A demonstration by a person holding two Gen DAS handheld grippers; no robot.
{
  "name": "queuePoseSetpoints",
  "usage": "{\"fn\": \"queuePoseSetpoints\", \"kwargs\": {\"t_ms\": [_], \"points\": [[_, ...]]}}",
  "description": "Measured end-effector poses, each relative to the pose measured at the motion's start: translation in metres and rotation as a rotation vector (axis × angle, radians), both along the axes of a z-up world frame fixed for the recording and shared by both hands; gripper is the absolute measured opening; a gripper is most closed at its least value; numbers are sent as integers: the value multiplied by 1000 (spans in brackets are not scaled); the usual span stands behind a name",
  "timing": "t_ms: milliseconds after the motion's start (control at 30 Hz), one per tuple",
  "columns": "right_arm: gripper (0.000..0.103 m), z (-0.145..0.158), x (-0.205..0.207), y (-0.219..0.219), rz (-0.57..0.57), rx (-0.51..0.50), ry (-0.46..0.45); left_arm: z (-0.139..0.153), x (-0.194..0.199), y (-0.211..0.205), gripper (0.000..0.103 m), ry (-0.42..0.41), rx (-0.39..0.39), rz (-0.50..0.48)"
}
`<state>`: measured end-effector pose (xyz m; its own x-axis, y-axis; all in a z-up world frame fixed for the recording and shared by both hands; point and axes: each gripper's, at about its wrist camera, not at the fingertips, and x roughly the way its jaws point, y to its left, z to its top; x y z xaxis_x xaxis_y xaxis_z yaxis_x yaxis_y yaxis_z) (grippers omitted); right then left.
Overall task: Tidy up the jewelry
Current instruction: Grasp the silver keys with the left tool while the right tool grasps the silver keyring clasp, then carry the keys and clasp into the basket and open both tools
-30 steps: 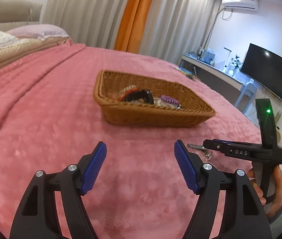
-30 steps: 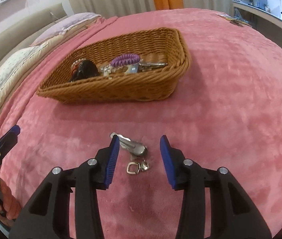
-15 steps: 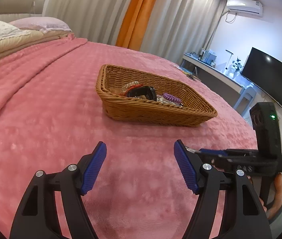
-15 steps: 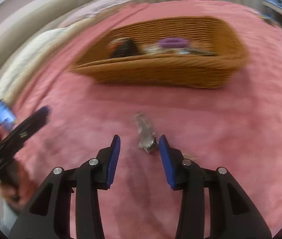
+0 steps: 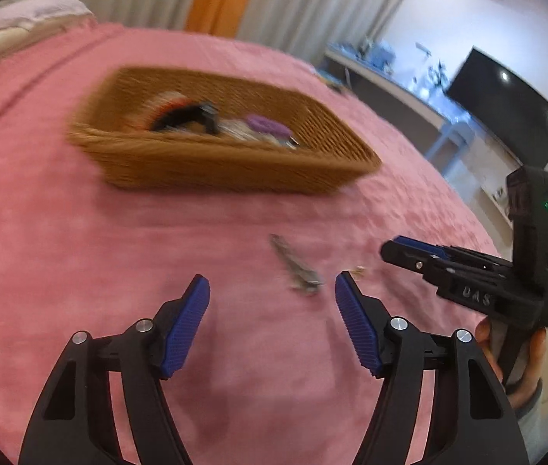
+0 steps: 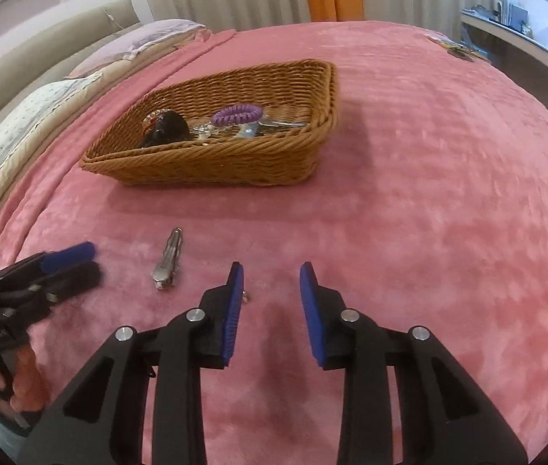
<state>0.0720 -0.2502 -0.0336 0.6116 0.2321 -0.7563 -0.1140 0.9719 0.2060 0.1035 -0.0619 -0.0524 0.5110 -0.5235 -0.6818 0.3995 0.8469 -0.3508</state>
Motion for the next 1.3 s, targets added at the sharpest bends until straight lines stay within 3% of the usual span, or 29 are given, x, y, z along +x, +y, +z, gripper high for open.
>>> {"fn": "queuePoseSetpoints", "kwargs": {"t_ms": [67,200,233,267,400,633,767,1033,1100,1300], "points": [[27,1,-1,-1,14,0,3,-9,11,-23,55,28,54,-7],[27,-2,-5,-4,34,-25,11,-16,17,-41,52,3,116,0],[27,-4,-4,-1,40,-24,14,-16,17,-42,44,-6,122,0],[27,-8,-4,2,57,-24,22,-17,18,-43,22,-6,134,-2],[27,-16,-7,22,91,-83,24,-15,14,-37,11,-12,125,-12],[27,-20,-4,41,111,-123,26,-8,-4,4,11,-44,152,18],[27,-24,2,48,79,-147,29,-10,-11,28,11,-40,99,39],[27,-25,7,46,31,-127,28,-17,-12,33,11,-39,30,25],[18,-26,8,47,25,-138,27,-17,-14,32,11,-42,28,25],[18,-25,6,51,28,-172,9,-17,-15,30,11,-50,28,20]]}}
